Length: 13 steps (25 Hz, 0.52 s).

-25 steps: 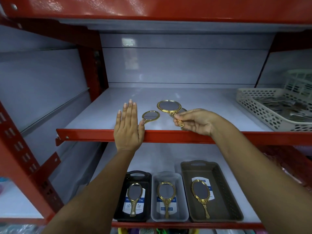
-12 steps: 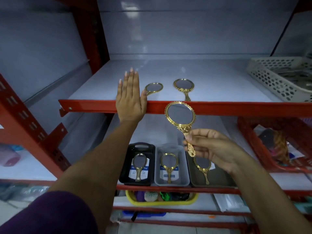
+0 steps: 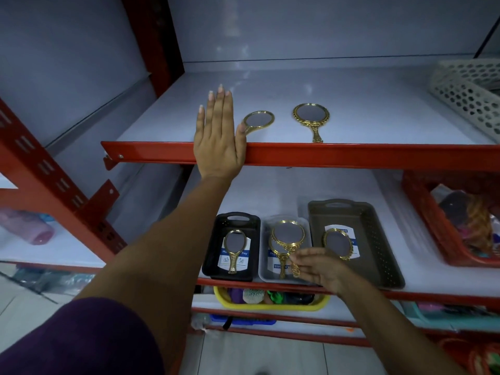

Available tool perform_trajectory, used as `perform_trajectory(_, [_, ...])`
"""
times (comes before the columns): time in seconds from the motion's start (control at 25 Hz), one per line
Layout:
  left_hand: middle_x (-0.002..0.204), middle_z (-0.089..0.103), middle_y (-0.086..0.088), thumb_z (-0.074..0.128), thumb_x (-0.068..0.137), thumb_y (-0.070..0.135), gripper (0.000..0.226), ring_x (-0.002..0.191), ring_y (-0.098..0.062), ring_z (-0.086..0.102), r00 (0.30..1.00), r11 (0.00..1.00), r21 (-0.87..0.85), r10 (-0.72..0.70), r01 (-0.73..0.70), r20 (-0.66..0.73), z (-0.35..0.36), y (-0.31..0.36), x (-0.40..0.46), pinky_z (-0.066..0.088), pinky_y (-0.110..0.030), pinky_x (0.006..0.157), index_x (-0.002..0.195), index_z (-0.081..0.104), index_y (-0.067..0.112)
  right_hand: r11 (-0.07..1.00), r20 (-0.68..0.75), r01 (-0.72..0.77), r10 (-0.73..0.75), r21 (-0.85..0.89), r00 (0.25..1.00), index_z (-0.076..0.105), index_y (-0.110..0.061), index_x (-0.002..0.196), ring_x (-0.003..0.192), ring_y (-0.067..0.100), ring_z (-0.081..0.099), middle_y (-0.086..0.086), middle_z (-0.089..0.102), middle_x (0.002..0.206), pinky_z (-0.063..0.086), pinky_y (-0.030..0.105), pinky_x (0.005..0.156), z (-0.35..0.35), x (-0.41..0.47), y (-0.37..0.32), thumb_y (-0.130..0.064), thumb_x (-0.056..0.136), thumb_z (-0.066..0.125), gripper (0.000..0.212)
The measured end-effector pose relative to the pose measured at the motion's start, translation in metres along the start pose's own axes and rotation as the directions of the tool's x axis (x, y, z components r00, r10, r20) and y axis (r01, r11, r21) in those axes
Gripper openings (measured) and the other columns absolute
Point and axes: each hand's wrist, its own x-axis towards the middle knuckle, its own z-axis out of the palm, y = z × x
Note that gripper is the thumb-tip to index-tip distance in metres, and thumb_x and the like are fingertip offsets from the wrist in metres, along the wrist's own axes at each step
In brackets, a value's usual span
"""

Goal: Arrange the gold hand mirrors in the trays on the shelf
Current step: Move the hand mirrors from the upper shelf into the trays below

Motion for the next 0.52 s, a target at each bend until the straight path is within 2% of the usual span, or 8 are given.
perform_trajectory(0.12, [0.149,0.038,-0.012,0.007,0.102,0.036,0.063,0.141,-0.025,0.031,1.0,1.0,0.002,0.002,-0.002,-0.013,0.002,-0.002,0.0,0.02,-0.039,0.118,0.142,0.039,0.0,0.996,-0.045,-0.079,0.081,0.045,0.996,0.064,-0.002,0.095,0.079,0.017,0.065,0.01,0.069,0.089,0.058,0.021,0.049,0.007,0.034,0.005,-0.002,0.085,0.067,0.01])
perform_trajectory(0.24, [0.148,0.04,-0.012,0.01,0.102,0.034,0.061,0.14,-0.025,0.033,0.999,1.0,0.016,0.015,-0.014,-0.046,0.003,-0.003,-0.002,0.022,-0.039,0.117,0.141,0.041,0.0,0.989,-0.127,-0.144,0.142,-0.011,0.982,0.061,-0.002,0.095,0.074,0.017,0.063,0.01,0.066,0.085,0.053,0.022,0.04,0.015,0.058,0.008,0.002,0.084,0.067,0.014])
perform_trajectory(0.32, [0.147,0.041,-0.012,0.01,0.101,0.034,0.061,0.139,-0.025,0.034,0.998,1.0,0.014,0.019,-0.019,-0.054,0.004,-0.003,-0.002,0.023,-0.039,0.117,0.141,0.042,0.0,0.985,-0.165,-0.16,0.149,-0.056,0.975,0.06,0.0,0.1,0.075,0.02,0.064,0.012,0.066,0.086,0.055,0.027,0.046,0.017,0.071,0.013,0.003,0.083,0.068,0.019])
perform_trajectory(0.52, [0.147,0.042,-0.013,0.009,0.101,0.034,0.062,0.139,-0.026,0.034,0.998,0.999,0.017,0.03,-0.029,-0.056,0.005,-0.004,-0.002,0.023,-0.04,0.117,0.14,0.043,0.0,0.958,-0.299,-0.171,0.098,-0.229,0.949,0.064,0.001,0.098,0.081,0.03,0.068,0.02,0.07,0.094,0.06,0.043,0.075,0.023,0.093,0.028,-0.002,0.083,0.068,0.017])
